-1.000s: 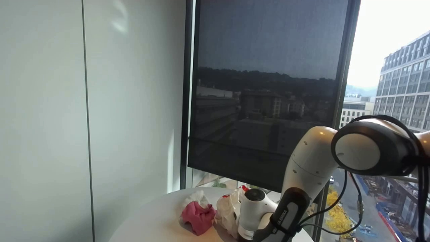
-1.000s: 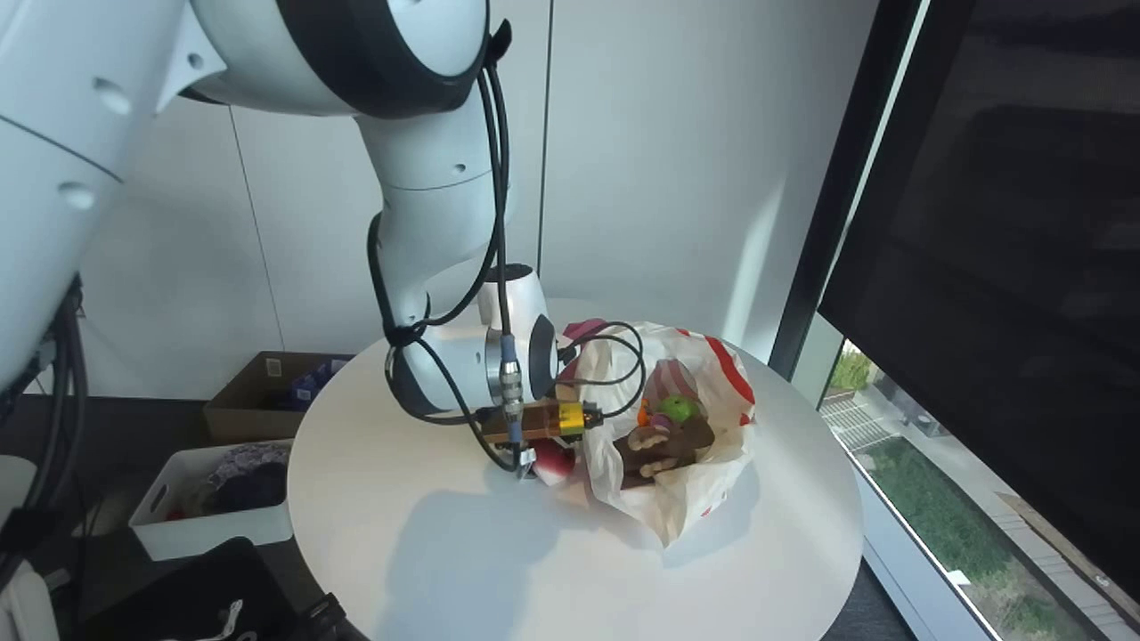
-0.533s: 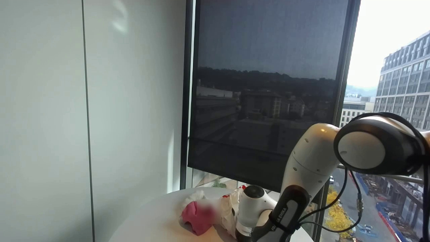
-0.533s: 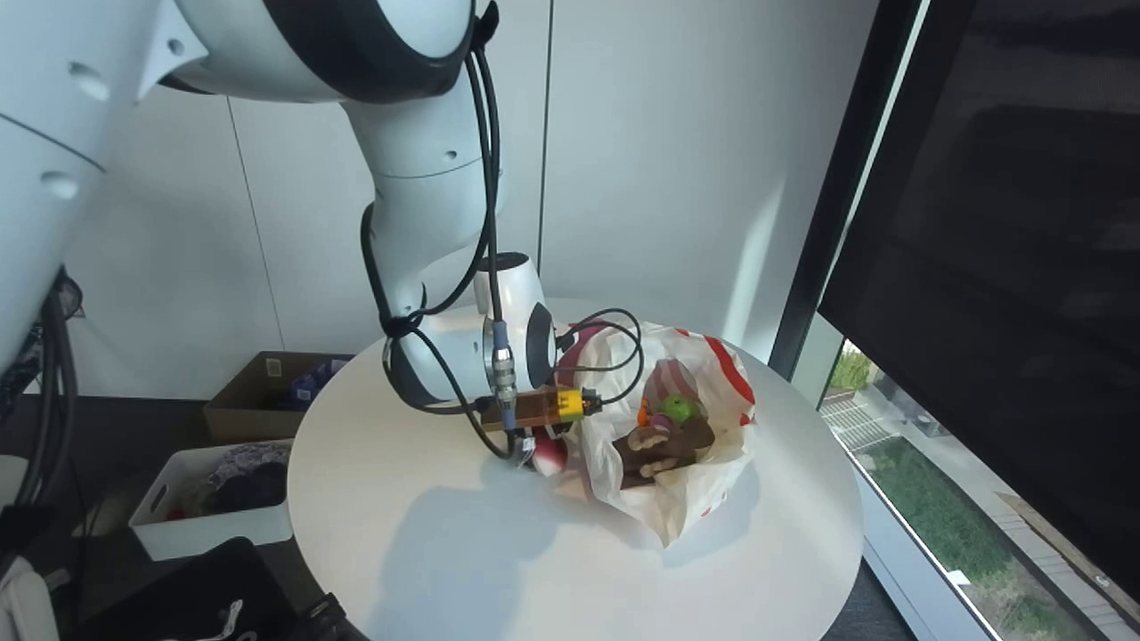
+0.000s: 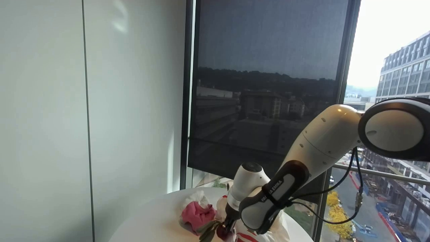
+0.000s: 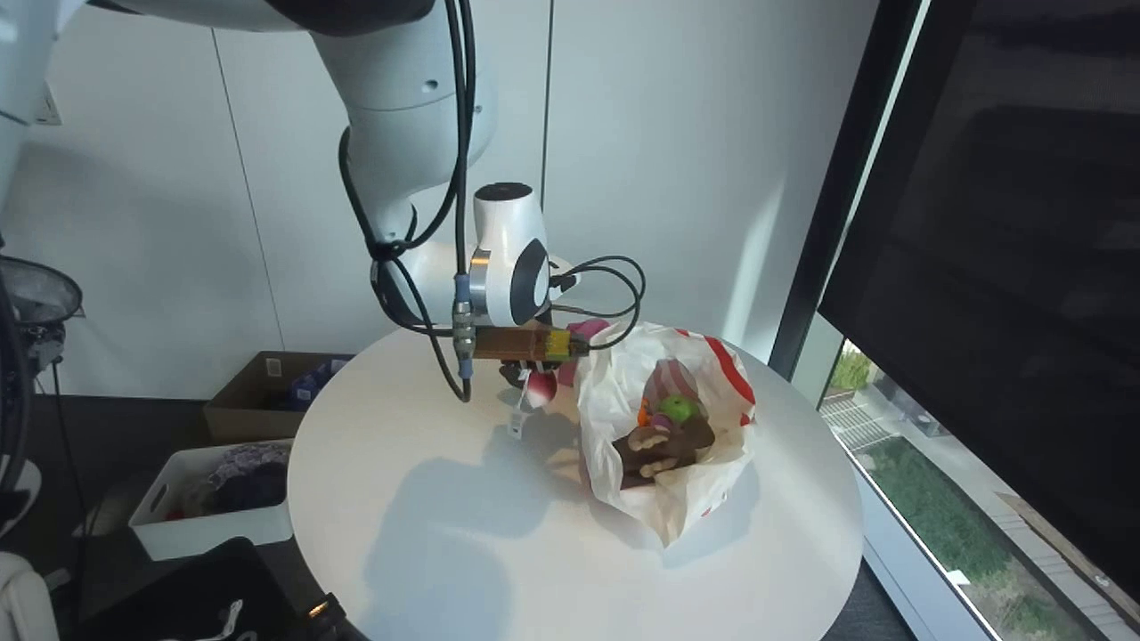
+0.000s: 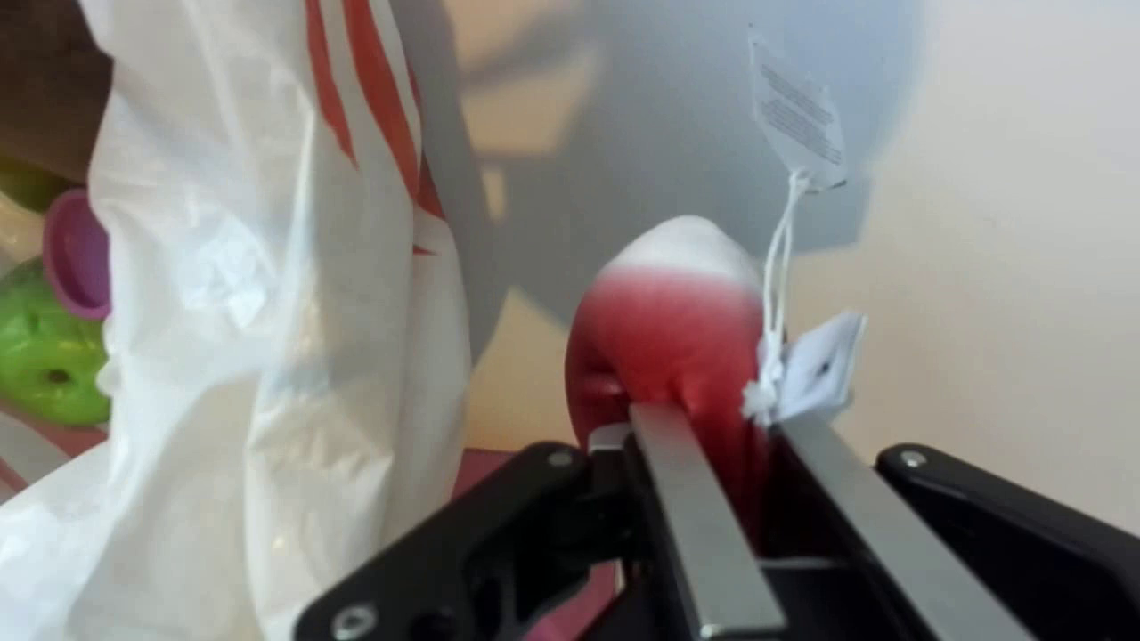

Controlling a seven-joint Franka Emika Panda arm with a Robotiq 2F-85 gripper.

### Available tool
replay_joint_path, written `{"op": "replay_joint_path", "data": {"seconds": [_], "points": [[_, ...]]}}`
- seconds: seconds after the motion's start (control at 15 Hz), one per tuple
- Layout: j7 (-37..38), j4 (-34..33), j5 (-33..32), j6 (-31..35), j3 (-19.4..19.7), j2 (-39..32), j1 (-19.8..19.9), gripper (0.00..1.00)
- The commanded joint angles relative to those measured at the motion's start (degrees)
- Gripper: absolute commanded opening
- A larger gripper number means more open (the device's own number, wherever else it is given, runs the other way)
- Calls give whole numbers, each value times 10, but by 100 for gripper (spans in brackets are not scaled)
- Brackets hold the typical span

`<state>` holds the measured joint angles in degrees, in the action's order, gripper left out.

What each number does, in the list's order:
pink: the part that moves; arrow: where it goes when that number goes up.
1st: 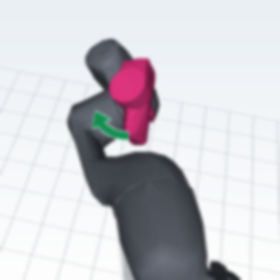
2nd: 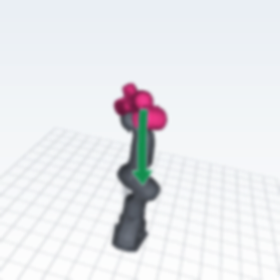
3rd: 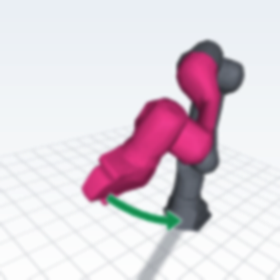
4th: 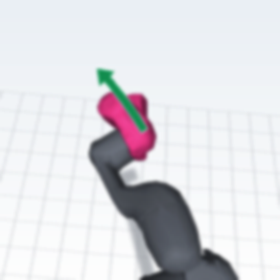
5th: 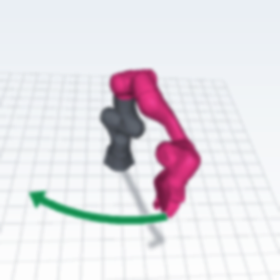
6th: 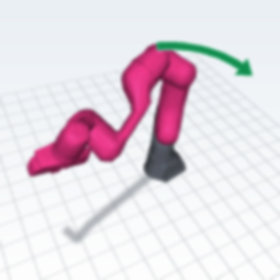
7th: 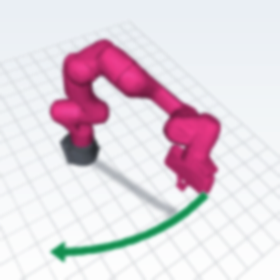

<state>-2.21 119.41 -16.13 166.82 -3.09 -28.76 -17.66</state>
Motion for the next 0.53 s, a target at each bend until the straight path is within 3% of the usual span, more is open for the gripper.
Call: {"op": "replay_joint_path", "data": {"seconds": [0.0, 0.13, 0.47], "points": [[40, -18, 15, 6, 19, 67, 0, 8], [84, -31, -20, 18, 70, 91, -25, 8], [258, -79, -238, -28, 257, 100, -120, 8]]}}
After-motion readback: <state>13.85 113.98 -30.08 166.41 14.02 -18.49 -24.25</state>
